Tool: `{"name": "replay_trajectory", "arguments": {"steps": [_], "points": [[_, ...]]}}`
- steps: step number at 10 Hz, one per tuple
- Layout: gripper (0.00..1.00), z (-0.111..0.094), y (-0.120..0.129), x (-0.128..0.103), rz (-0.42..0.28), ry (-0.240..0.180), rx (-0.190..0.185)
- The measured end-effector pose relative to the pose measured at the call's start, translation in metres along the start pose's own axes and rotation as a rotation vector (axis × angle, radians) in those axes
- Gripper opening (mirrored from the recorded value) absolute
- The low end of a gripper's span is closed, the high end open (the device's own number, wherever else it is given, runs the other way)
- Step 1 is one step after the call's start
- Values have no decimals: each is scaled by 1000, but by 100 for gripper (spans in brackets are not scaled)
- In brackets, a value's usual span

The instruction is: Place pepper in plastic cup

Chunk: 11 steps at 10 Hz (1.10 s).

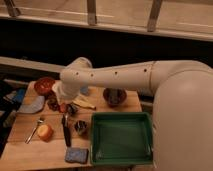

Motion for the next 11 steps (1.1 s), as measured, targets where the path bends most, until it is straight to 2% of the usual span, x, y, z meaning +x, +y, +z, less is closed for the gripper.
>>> {"name": "replay_trajectory", "arguments": {"steps": [2,5,8,11], "points": [[11,-6,-20,-14,14,-32,-36],[11,-5,-21,-16,10,-36,-37],[11,-12,-35,-39,28,-78,0],[11,-21,-72,-86,55,-116,48]]}}
